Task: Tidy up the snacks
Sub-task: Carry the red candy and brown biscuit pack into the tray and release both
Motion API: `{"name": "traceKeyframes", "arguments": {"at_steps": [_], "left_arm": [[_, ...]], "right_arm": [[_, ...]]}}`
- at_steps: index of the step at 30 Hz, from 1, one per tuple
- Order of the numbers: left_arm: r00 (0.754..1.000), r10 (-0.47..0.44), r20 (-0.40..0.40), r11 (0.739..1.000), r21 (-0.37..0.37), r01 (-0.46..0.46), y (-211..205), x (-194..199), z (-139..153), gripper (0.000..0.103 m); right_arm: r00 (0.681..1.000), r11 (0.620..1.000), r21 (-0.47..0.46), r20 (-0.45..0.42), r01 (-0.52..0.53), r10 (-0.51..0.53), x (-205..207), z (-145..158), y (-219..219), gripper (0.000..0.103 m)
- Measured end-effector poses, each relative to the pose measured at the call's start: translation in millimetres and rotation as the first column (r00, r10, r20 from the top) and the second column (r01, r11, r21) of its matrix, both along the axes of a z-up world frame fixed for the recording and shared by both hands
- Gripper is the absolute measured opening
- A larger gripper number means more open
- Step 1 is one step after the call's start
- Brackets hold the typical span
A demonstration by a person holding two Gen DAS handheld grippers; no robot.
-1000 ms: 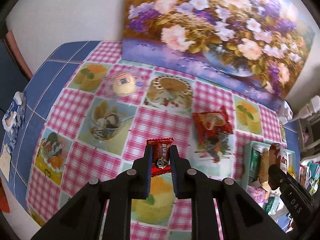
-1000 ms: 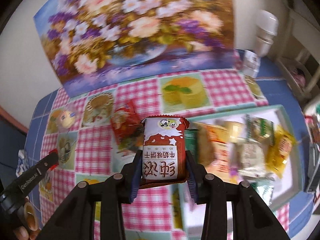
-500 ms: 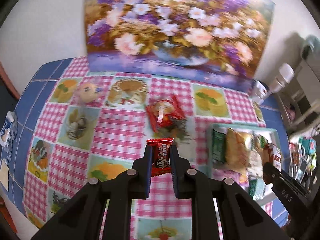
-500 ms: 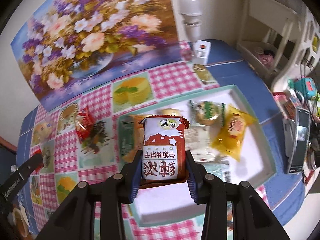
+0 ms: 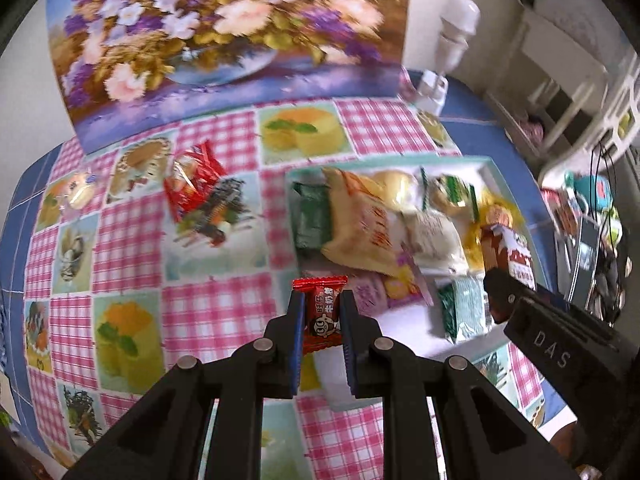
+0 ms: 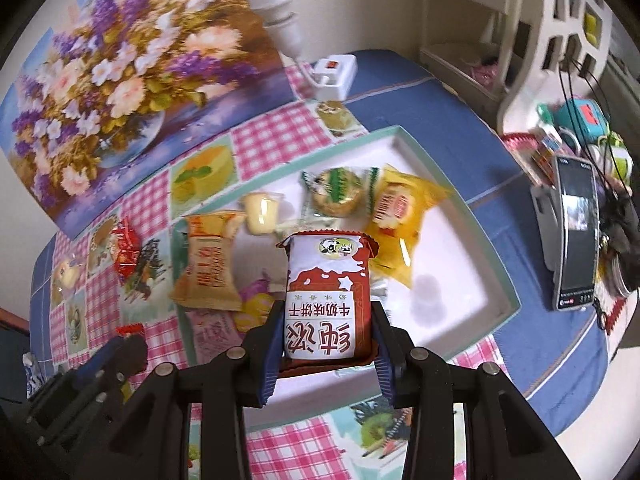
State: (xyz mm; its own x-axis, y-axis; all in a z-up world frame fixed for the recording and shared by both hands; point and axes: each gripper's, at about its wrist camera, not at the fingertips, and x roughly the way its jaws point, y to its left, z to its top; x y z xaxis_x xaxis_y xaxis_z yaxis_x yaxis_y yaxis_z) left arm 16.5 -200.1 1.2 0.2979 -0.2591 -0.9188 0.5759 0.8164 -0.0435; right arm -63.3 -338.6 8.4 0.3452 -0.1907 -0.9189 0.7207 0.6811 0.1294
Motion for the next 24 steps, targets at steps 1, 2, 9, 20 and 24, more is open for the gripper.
{"name": "traceKeyframes", "arguments": {"at_steps": [1, 2, 9, 20, 24], "left_arm": [[1.000, -0.006, -0.007, 1.000, 0.006, 0.006, -3.4, -2.0, -3.1, 0.018], [1.000, -0.011, -0.016, 1.000, 0.010, 0.011, -5.9, -3.9, -6.5, 0.018], [0.997, -0.031, -0.071, 0.999, 0.036, 0.033, -15.9, -11.1, -27.0, 0.018], [0.992, -0.053, -0.112, 0.995, 0.073, 0.062, -26.9, -19.6, -44.5, 0.018], [0.991, -0.048, -0.128, 0.995, 0.079, 0.058, -26.5, -18.2, -48.0, 0.018]], "right_arm": [[1.000, 1.000, 0.005, -0.005, 0.006, -0.006, -1.2, -2.5, -2.1, 0.042], [1.000, 1.000, 0.011, -0.010, 0.008, -0.008, -1.8, -4.5, -3.3, 0.042], [1.000, 0.999, 0.049, -0.031, 0.000, 0.001, -0.5, -17.8, -6.0, 0.043], [0.999, 0.996, 0.086, -0.039, 0.001, 0.002, 2.0, -26.4, -5.4, 0.043], [0.999, 0.996, 0.093, -0.045, 0.001, 0.003, 3.0, -28.4, -5.2, 0.043]]}}
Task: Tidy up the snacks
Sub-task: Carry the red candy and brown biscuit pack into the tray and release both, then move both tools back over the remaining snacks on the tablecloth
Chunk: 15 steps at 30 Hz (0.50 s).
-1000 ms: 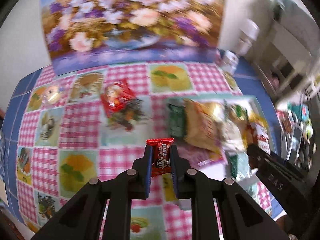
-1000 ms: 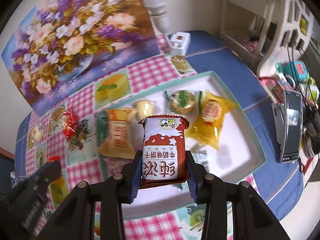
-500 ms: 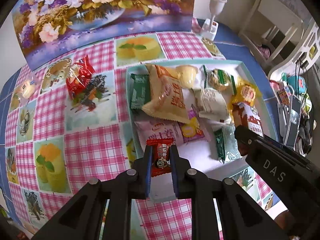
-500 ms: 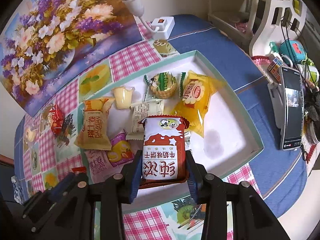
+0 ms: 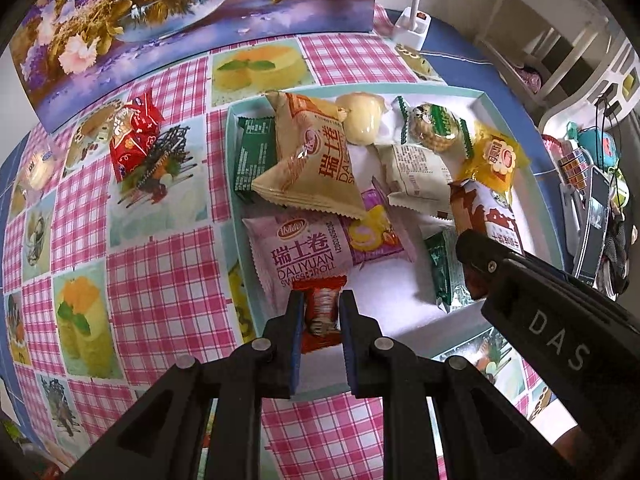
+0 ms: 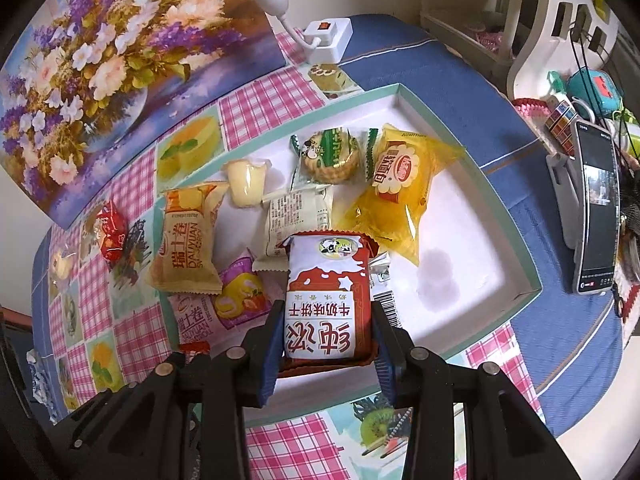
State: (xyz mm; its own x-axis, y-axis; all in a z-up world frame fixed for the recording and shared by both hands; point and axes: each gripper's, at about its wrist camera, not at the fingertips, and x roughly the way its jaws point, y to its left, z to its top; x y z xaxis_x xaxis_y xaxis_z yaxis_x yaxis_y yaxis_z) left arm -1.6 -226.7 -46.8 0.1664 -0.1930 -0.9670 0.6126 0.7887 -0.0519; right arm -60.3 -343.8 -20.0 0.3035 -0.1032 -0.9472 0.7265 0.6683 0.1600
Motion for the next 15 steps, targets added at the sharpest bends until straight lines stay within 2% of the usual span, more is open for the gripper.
{"name": "traceKeyframes", "arguments": {"at_steps": [3, 5, 10, 15], "left_arm": [[1.000, 0.004, -0.004, 1.000, 0.003, -0.004, 0.5, 0.6, -0.6, 0.024], [1.000, 0.009, -0.007, 1.000, 0.004, -0.009, 1.1, 0.8, -1.0, 0.034], [1.000, 0.027, -0.007, 1.000, -0.002, -0.027, 4.0, 4.6, 1.3, 0.047], [0.998, 0.060, 0.000, 0.998, -0.014, -0.060, 10.0, 11.5, 6.2, 0.049]], "right_arm": [[1.000, 1.000, 0.002, -0.004, -0.004, 0.004, 1.1, -0.9, 0.2, 0.045], [1.000, 1.000, -0.001, -0.008, -0.006, 0.006, 1.6, -1.7, 0.3, 0.045], [1.000, 1.000, -0.008, 0.003, 0.001, -0.001, 0.8, 2.1, -2.0, 0.046], [1.000, 1.000, -0.007, 0.003, 0.021, -0.021, -1.2, 2.2, -6.4, 0.054]]}}
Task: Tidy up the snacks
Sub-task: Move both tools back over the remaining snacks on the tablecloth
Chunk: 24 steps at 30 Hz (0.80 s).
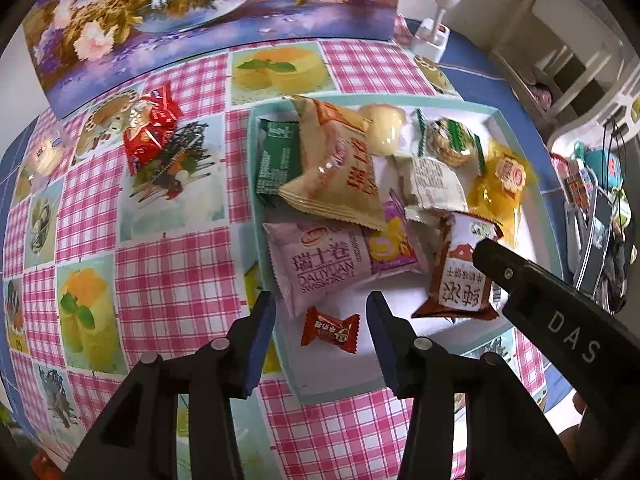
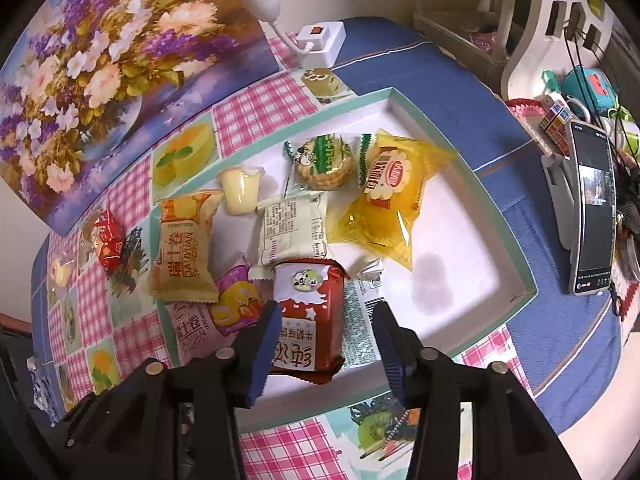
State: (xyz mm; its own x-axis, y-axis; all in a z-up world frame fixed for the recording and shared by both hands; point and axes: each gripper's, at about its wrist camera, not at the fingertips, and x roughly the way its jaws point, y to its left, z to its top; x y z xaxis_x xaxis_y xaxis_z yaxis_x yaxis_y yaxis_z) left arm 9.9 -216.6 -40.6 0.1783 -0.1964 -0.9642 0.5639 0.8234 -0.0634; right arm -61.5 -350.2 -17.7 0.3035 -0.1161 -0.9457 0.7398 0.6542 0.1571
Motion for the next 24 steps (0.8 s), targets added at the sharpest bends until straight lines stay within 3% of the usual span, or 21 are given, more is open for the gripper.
{"name": "traceKeyframes", "arguments": {"at_steps": [10, 12, 15, 17, 19, 21, 24], "left_arm": [[0.990, 0.138, -0.024, 0.989, -0.043, -0.139, 26.7, 28.0, 3.7, 0.050], [0.987, 0.161, -0.020, 0.985, -0.054, -0.162, 33.3, 33.8, 6.0, 0.052], [0.982, 0.188, -0.017, 0.978, -0.091, -0.189, 42.5, 41.5, 11.2, 0.063], [0.979, 0.206, -0.011, 0.973, -0.107, -0.206, 48.3, 47.0, 14.3, 0.064], [0.975, 0.221, 0.002, 0.969, -0.113, -0.219, 53.2, 50.6, 16.1, 0.065], [0.972, 0.235, 0.021, 0.966, -0.112, -0.232, 57.5, 54.5, 17.8, 0.065], [0.965, 0.260, 0.037, 0.961, -0.110, -0.255, 65.0, 60.3, 17.3, 0.087]], "right_arm": [[1.000, 1.000, -0.006, -0.005, -0.013, 0.013, 3.2, -2.7, 2.5, 0.065], [1.000, 1.000, -0.015, -0.005, -0.020, 0.020, 4.6, -2.8, 3.7, 0.073], [0.999, 0.999, -0.024, -0.003, -0.033, 0.033, 6.8, -3.0, 5.6, 0.076], [0.999, 0.999, -0.031, -0.003, -0.041, 0.041, 8.2, -3.1, 7.1, 0.080], [0.999, 0.998, -0.041, -0.002, -0.047, 0.047, 9.1, -3.3, 8.7, 0.091], [0.999, 0.998, -0.048, 0.002, -0.050, 0.050, 9.5, -2.7, 9.1, 0.092], [0.999, 0.997, -0.056, 0.006, -0.054, 0.054, 10.0, -2.6, 9.0, 0.095]]}}
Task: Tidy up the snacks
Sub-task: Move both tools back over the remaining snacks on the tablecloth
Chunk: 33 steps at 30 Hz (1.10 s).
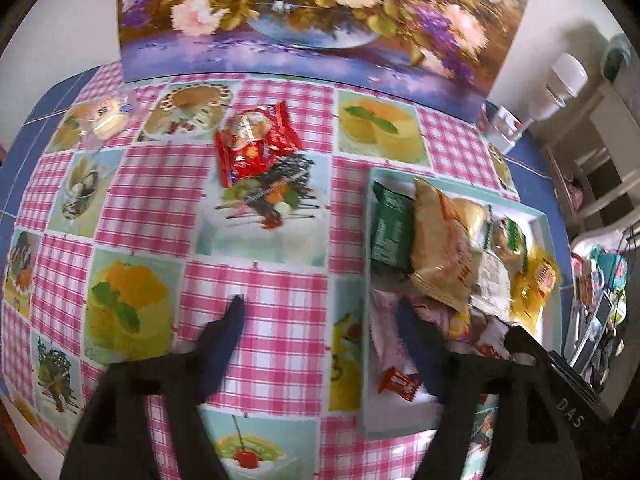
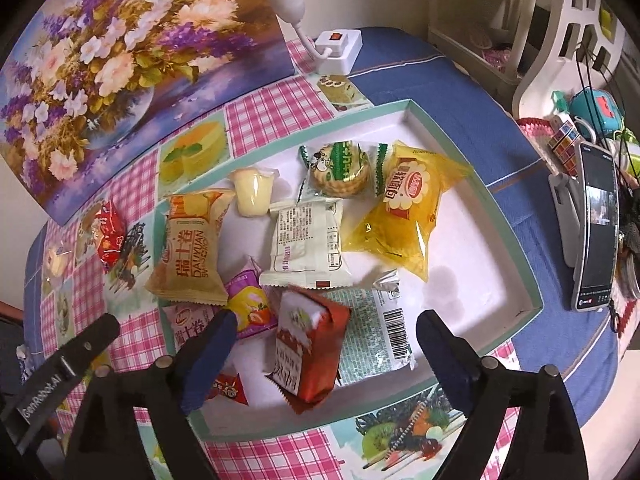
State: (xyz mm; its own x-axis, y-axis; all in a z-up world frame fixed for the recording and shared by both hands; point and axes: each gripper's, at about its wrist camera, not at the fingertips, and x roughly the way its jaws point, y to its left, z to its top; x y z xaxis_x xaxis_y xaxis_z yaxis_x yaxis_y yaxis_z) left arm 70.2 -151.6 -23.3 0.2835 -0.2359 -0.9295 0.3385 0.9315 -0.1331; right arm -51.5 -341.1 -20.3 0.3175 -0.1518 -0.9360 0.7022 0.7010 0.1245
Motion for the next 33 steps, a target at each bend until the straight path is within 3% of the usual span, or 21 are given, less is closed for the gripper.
{"name": "traceKeyframes", "arguments": {"at_steps": [2, 16, 22, 33], "left_arm": [[1.000, 0.017, 0.014, 1.000, 0.004, -0.017, 5.0, 3.0, 0.6, 0.089], [0.993, 0.081, 0.081, 0.996, 0.015, -0.082, 18.7, 13.8, 5.2, 0.089], [0.987, 0.122, 0.108, 0.992, -0.045, -0.118, 27.7, 20.5, 14.6, 0.089], [0.970, 0.135, 0.200, 0.990, -0.077, -0.122, 44.5, 35.6, 34.9, 0.089]], "right_arm": [[1.000, 1.000, -0.007, 0.002, -0.003, 0.003, 0.4, -0.3, 0.6, 0.103], [0.999, 0.999, -0.019, 0.009, -0.039, 0.039, 6.3, -1.2, 5.9, 0.103], [0.999, 0.999, -0.018, 0.021, -0.047, 0.048, 10.1, 2.1, 10.3, 0.103], [0.996, 0.997, -0.031, 0.051, -0.067, 0.069, 25.4, 8.4, 22.4, 0.103]]}}
